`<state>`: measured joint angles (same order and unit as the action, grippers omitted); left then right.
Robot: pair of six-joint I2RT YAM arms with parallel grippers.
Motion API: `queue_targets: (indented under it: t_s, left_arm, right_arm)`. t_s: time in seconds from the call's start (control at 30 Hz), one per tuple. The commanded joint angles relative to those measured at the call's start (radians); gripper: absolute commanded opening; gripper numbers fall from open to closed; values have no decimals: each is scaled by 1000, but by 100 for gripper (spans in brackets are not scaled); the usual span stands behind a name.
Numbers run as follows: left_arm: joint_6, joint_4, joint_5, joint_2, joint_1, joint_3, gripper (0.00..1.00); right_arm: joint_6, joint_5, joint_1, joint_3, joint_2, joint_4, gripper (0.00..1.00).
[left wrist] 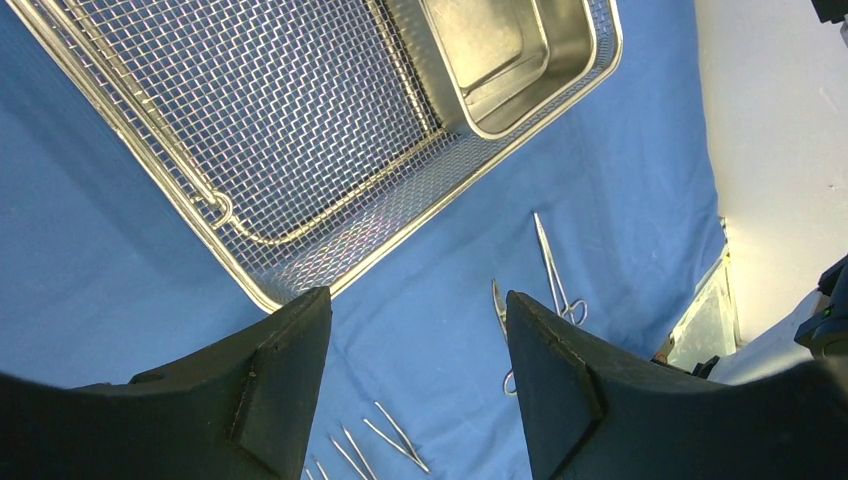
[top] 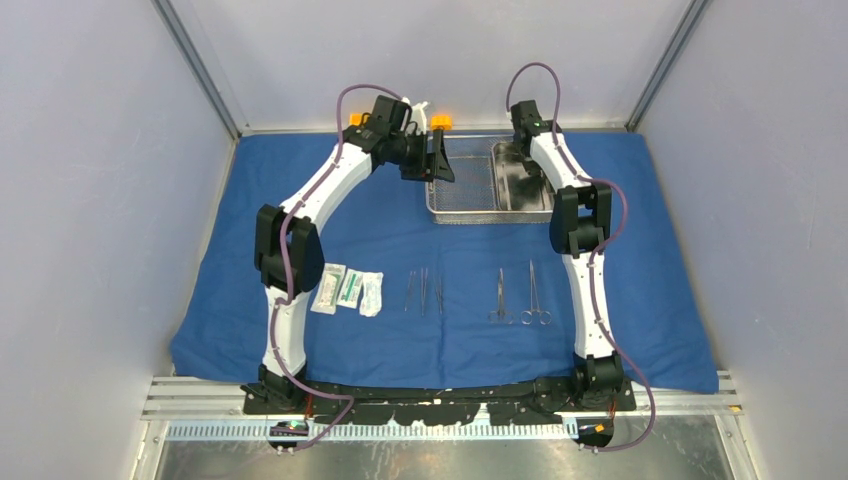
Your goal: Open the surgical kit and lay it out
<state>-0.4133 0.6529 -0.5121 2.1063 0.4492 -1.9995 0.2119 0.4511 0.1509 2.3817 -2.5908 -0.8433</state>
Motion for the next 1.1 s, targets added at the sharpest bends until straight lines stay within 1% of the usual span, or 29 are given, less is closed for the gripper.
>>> queue_targets:
  t_s: [0.0,0.37,0.6,0.73,1.07]
  left_arm:
    - [-10,-42,-31,-1,-10,3,66]
    - [-13,-47,-39,-4,-10,10,66]
    - [-15,-52,-44,-5,-10,10,67]
    - [-17,-52,-47,-3,-10,10,67]
    - [-20,-54,-52,-2,-10,10,67]
  right_arm:
    - [-23,31,-24,-43,-60,-31,27]
    - [-52,-21,-25,-39,-54,-32,10]
    - [-74,-76,-25,-61,24,-9,2]
    - [-79,-86,-24,-78,72,6,0]
    - [-101,-142,-21,-131,167,33,0]
